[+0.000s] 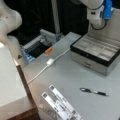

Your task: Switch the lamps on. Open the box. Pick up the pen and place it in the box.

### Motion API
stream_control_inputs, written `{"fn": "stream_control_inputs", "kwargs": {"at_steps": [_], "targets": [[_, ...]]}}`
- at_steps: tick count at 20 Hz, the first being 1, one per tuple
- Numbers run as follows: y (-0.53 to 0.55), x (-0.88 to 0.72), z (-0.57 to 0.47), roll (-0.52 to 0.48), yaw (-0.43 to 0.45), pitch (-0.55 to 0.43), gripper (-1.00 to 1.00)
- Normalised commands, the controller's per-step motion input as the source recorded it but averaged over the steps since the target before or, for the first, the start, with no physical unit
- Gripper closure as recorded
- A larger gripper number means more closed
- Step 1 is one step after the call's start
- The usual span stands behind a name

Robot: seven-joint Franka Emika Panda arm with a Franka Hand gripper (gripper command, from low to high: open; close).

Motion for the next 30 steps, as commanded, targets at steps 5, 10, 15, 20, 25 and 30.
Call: {"fn": "stream_control_inputs", "kwargs": {"at_steps": [5, 10, 15, 20, 25, 30], "targets": [[-0.10, -0.27, 0.08, 0.156, -0.202, 0.125, -1.00], [-0.17, -0.21, 0.12, 0.150, -0.177, 0.137, -1.00], [-0.32, -0.13, 0.13, 0.067, -0.125, 0.151, -1.00], [-0.50, -0.05, 0.02, -0.099, -0.052, 0.139, -1.00], [-0.50, 0.03, 0.00, -0.244, 0.051, 0.085, -1.00], [-0.46, 0.11, -0.03, -0.446, 0.134, 0.046, -1.00]]}}
